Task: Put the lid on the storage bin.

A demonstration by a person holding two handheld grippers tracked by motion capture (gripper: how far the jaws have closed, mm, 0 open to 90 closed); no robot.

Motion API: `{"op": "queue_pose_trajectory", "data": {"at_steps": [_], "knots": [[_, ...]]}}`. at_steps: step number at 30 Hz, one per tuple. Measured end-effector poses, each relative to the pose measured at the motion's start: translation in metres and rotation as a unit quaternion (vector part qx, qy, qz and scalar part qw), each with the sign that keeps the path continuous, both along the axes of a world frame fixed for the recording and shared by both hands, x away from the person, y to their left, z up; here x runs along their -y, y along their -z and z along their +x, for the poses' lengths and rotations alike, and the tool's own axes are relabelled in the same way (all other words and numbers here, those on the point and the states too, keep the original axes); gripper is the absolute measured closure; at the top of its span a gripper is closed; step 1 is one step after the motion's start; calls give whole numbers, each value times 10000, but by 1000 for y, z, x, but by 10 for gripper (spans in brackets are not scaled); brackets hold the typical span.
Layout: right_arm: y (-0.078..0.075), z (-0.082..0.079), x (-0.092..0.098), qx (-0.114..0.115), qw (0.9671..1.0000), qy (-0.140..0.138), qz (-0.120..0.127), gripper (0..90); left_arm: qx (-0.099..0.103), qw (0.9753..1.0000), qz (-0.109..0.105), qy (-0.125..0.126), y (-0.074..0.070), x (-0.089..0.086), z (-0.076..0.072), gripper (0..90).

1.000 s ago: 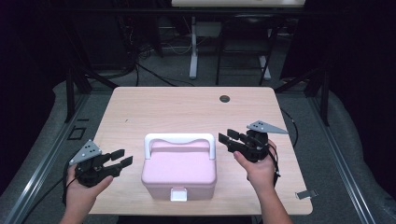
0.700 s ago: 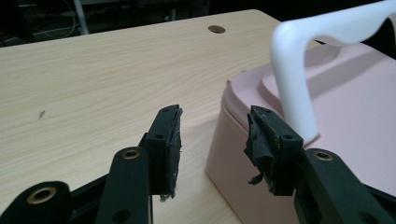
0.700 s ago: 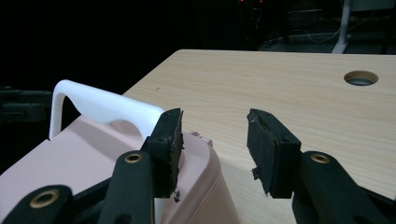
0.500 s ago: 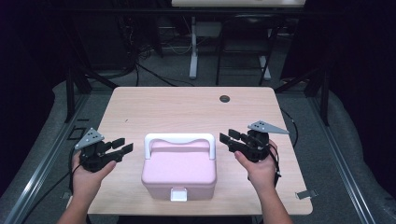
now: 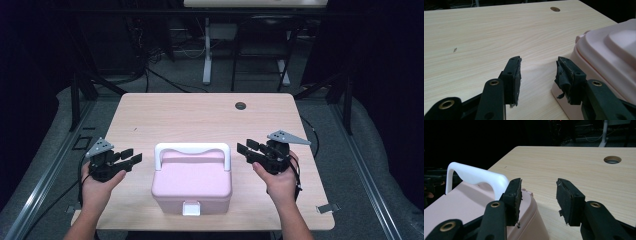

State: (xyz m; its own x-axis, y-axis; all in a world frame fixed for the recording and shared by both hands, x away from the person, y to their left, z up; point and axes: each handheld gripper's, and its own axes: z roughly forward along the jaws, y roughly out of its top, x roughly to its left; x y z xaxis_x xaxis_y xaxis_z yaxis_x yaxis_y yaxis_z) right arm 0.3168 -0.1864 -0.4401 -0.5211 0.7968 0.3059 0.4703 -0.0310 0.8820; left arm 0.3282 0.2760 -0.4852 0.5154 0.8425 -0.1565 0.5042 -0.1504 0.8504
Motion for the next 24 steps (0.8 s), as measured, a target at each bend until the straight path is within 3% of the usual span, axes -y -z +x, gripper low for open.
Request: {"op": "queue_pose_trajectory", "data": {"at_steps": [7, 15, 19, 24], "knots": [[1, -1, 1, -13, 10000, 8, 1, 545, -144, 9998, 94, -35, 17, 1, 5, 543], [2, -1, 1, -28, 10000, 6, -7, 544, -126, 9998, 101, -105, 32, 1, 4, 543], [3, -2, 2, -29, 10000, 6, -18, 544, -212, 9994, 273, -27, 40, -1, 1, 543], [6, -2, 3, -55, 10000, 43, -26, 544, -229, 9994, 222, -96, 43, -6, 4, 541]]}}
